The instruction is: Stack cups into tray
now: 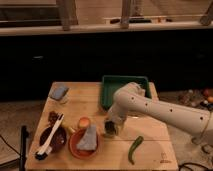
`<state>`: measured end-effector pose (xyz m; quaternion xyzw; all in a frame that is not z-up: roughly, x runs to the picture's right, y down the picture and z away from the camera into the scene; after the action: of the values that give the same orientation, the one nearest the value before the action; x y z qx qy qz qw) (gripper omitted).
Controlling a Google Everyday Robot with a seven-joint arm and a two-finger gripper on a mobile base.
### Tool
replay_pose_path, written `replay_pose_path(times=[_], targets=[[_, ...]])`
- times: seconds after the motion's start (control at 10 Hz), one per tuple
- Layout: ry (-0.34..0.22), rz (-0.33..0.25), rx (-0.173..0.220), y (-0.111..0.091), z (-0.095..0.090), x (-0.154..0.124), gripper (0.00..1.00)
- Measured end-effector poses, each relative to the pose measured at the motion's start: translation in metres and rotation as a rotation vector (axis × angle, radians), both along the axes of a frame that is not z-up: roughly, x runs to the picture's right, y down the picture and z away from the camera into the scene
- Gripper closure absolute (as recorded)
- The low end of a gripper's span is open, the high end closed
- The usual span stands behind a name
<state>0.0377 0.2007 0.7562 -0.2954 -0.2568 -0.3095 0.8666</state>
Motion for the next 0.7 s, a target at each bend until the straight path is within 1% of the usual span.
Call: replay_pose_path(times=[0.2, 0.5, 0.7], targets=[[0.0, 0.0, 0.012, -0.007, -0.005, 0.0, 1.0], [0.016, -0.002, 0.035, -0.025, -0.014, 0.005, 1.0], [0.035, 0.0, 0.057, -0.041, -0.021, 0.01, 1.0]])
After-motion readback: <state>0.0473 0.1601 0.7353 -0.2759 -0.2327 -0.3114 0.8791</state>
